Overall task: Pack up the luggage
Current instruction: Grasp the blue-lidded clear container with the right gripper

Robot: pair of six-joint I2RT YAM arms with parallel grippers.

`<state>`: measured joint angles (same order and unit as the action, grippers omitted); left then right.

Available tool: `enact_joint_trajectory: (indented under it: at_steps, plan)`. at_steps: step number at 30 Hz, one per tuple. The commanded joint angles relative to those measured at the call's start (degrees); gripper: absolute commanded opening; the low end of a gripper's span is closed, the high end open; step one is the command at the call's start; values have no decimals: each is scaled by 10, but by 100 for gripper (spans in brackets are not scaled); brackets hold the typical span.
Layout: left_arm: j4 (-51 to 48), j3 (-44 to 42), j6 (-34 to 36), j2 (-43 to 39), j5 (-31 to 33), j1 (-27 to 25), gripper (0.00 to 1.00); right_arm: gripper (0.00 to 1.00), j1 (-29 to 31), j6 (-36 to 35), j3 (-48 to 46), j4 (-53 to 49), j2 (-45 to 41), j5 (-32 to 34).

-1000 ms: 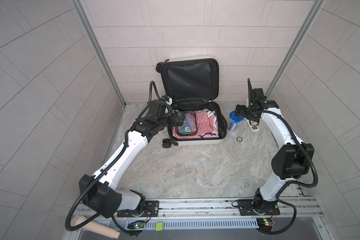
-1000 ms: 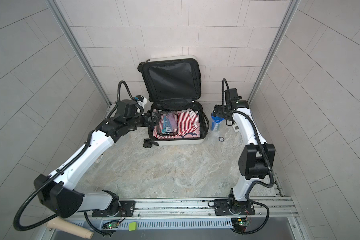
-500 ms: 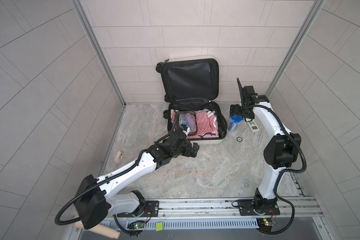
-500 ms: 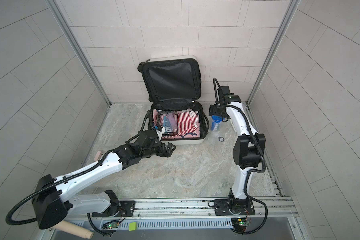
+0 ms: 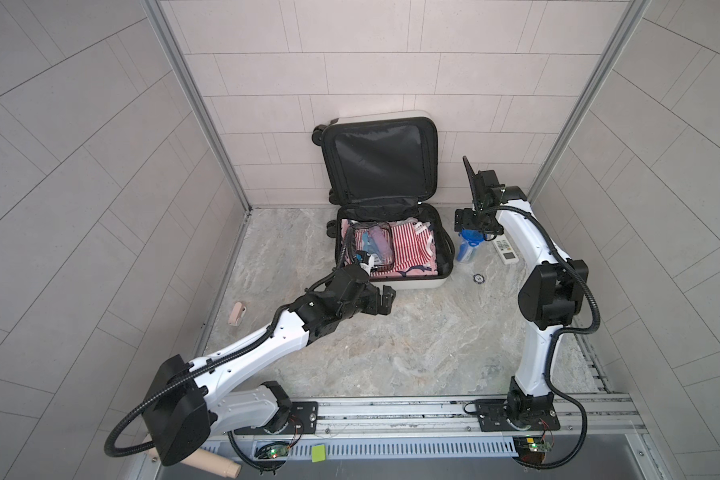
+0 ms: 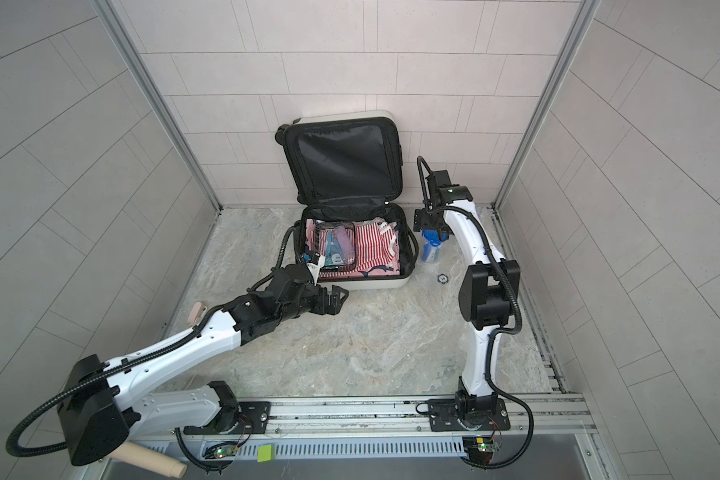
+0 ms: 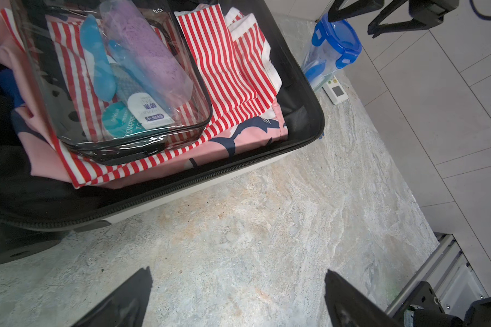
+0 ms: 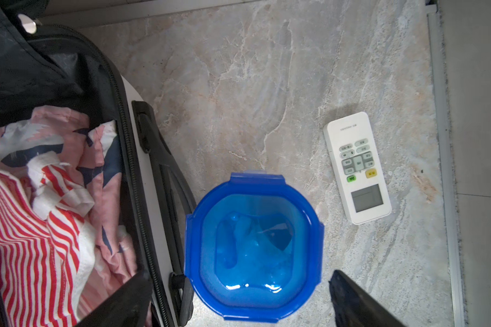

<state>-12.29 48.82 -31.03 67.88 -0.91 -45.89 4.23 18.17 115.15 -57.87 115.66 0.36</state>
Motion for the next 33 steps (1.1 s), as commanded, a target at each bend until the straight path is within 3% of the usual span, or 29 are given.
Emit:
enact_joint_trajectory:
  at_steps: [1, 12, 33]
  plan:
    - [7, -7, -7, -15, 15, -3, 100, 99, -1, -3, 23, -22, 19, 23]
    - [6, -10, -3, -11, 13, -3, 100, 99, 0, -15, 87, -57, 75, 49]
    - [17, -14, -6, -4, 9, -3, 100, 98, 0, -8, 82, -52, 112, 49]
